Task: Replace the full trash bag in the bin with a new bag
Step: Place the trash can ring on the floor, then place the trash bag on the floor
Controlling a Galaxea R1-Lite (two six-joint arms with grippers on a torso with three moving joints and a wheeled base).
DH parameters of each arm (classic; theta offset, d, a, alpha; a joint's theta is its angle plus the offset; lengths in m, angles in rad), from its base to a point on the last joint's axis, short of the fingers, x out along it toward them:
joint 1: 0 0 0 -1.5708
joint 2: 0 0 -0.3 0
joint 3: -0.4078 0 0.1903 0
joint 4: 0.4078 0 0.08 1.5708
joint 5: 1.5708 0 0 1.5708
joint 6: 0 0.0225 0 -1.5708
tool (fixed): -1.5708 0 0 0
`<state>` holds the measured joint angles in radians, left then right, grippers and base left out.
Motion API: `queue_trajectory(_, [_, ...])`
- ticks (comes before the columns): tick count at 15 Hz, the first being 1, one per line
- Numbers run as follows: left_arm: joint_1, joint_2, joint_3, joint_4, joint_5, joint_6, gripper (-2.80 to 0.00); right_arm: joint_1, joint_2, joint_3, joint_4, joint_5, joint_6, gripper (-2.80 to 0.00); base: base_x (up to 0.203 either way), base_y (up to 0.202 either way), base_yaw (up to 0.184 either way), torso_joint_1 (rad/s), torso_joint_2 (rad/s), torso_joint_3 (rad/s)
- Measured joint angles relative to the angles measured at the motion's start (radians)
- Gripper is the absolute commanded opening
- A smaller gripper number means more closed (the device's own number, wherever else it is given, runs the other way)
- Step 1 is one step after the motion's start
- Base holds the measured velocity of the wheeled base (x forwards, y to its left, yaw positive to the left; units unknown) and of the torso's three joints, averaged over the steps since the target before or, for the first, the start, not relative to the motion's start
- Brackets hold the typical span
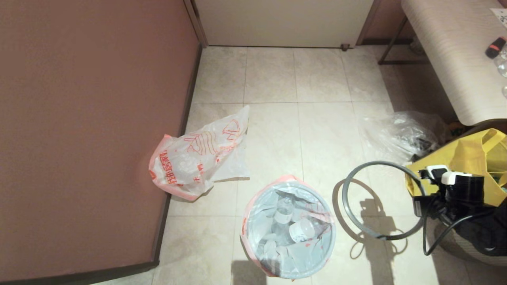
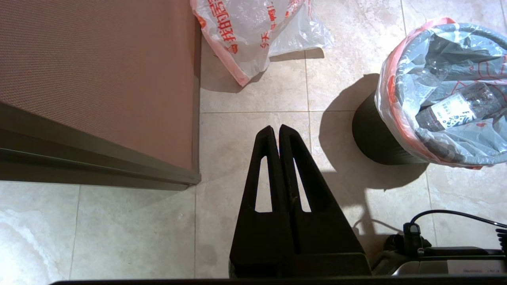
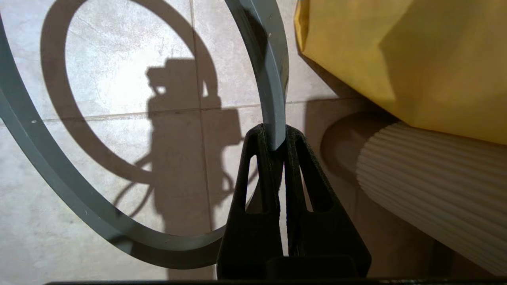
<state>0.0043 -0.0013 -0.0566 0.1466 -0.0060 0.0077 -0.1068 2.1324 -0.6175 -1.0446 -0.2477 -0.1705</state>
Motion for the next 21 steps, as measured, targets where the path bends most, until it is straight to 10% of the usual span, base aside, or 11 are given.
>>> queue_trajectory(5, [0.0,0.0,0.0,0.0,0.0,0.0,-2.8,0.062,0.246,-0.063,-0.145,0.01,0.07,-2.8,0.0,0.0,0.0,0.0,0.0,0.0])
queue_trajectory(6, [0.0,0.0,0.0,0.0,0.0,0.0,-2.8,0.066,0.273,-0.072,-0.146,0.01,0.073,-2.26,0.0,0.0,0.0,0.0,0.0,0.0])
queue_trajectory(7, [0.0,0.0,0.0,0.0,0.0,0.0,-2.8,0.068,0.294,-0.078,-0.148,0.01,0.074,0.0,0.0,0.0,0.0,0.0,0.0,0.0])
queue_trajectory(16, [0.0,0.0,0.0,0.0,0.001,-0.001,-2.8,0.101,0.352,-0.049,-0.143,0.006,0.107,0.0,0.0,0.0,0.0,0.0,0.0,0.0])
queue_trajectory(17, [0.0,0.0,0.0,0.0,0.0,0.0,-2.8,0.133,0.361,-0.05,-0.143,0.001,0.106,-2.8,0.0,0.0,0.0,0.0,0.0,0.0])
queue_trajectory(21, [0.0,0.0,0.0,0.0,0.0,-0.001,-2.8,0.187,0.38,-0.176,-0.068,-0.027,0.113,-2.8,0.0,0.0,0.0,0.0,0.0,0.0])
